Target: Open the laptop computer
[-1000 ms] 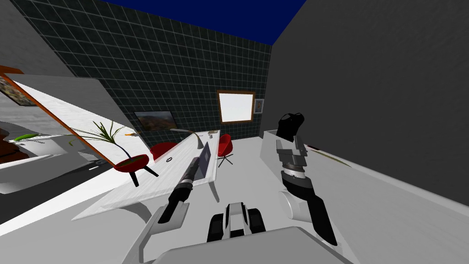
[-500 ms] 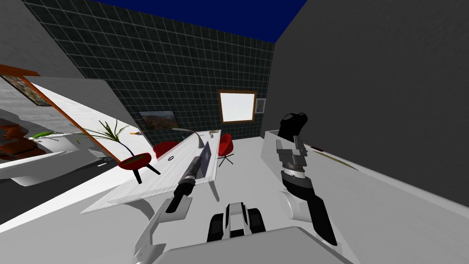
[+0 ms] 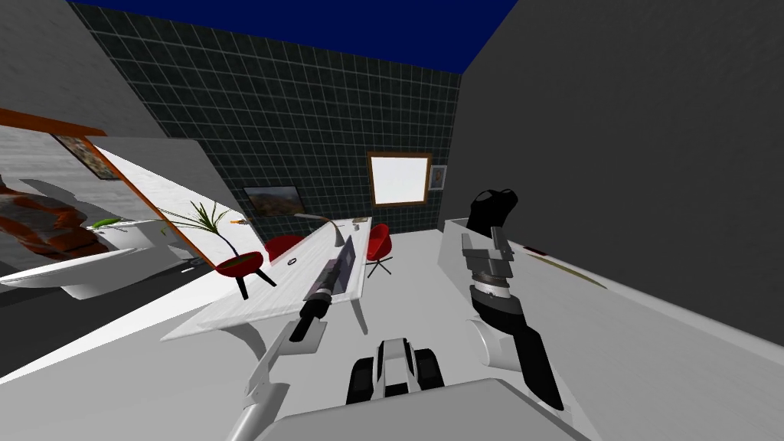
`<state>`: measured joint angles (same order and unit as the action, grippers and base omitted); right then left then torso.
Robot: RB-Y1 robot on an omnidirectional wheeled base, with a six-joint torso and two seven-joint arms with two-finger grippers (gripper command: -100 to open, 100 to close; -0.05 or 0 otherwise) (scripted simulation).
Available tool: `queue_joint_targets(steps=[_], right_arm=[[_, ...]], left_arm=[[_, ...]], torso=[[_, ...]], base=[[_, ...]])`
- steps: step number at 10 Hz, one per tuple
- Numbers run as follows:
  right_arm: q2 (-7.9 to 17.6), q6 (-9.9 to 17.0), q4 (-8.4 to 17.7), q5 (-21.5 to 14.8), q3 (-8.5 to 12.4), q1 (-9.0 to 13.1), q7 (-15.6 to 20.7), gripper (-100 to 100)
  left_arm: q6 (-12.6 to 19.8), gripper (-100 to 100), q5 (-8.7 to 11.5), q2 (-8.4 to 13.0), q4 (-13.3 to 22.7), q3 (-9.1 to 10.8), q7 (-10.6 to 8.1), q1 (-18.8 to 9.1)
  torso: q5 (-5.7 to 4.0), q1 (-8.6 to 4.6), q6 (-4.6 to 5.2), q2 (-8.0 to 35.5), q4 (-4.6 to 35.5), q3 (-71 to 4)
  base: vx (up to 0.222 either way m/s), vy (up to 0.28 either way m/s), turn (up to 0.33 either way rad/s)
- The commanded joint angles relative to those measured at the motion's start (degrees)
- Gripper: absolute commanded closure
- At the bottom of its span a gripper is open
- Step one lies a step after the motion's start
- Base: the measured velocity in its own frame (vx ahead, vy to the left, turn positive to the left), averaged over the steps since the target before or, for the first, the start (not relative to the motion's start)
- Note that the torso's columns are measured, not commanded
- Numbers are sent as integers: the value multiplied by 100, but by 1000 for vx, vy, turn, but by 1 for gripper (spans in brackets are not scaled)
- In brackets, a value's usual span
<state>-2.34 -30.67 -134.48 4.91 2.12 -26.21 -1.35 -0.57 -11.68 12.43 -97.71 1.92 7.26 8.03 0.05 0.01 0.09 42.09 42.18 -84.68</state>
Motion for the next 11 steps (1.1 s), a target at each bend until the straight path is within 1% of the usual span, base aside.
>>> queue_joint_targets(steps=[1,2,3,4,5,6,7,9,10,11], right_arm=[[0,0,0,0,0,0,0,0],[0,0,0,0,0,0,0,0],[0,0,0,0,0,0,0,0],[0,0,0,0,0,0,0,0],[0,0,0,0,0,-1,0,0],[0,0,0,0,0,0,0,0],[0,0,0,0,0,0,0,0],[0,0,0,0,0,0,0,0],[0,0,0,0,0,0,0,0],[0,0,0,0,0,0,0,0]], left_arm=[[-132,-100,-26,99,429,-96,-139,-439],[-132,-100,-26,99,620,-96,-139,-534],[-132,-100,-26,99,681,-96,-139,-534],[-296,-100,-55,197,900,-178,-272,-799],[-296,-100,-55,197,1103,-178,-272,-974],[-296,-100,-55,197,1299,-178,-272,-1037],[-460,-100,-84,294,1500,-259,-405,-1283],[-460,-100,-84,294,1753,-259,-405,-1540],[-460,-100,-84,294,1916,-259,-405,-1540],[-624,-100,-113,392,2089,-340,-538,-1790]], torso=[[-5,-6,-7,12,6,6],[-6,-13,1,18,9,11],[-1,-6,6,8,3,6],[2,2,4,-2,-1,-1],[-3,-2,-6,8,4,3],[-6,-7,-5,17,9,10],[-4,-4,-2,15,7,10],[-7,-7,-6,25,13,15],[-5,-1,-1,14,11,9],[-3,5,-6,7,7,4]], base=[[-45,-46,115],[-22,-22,8],[-5,-1,-22],[-33,-19,176],[-39,-32,93],[-20,-23,-13],[-51,-42,148],[-38,-32,56],[-1,0,-23],[-31,-18,243]])
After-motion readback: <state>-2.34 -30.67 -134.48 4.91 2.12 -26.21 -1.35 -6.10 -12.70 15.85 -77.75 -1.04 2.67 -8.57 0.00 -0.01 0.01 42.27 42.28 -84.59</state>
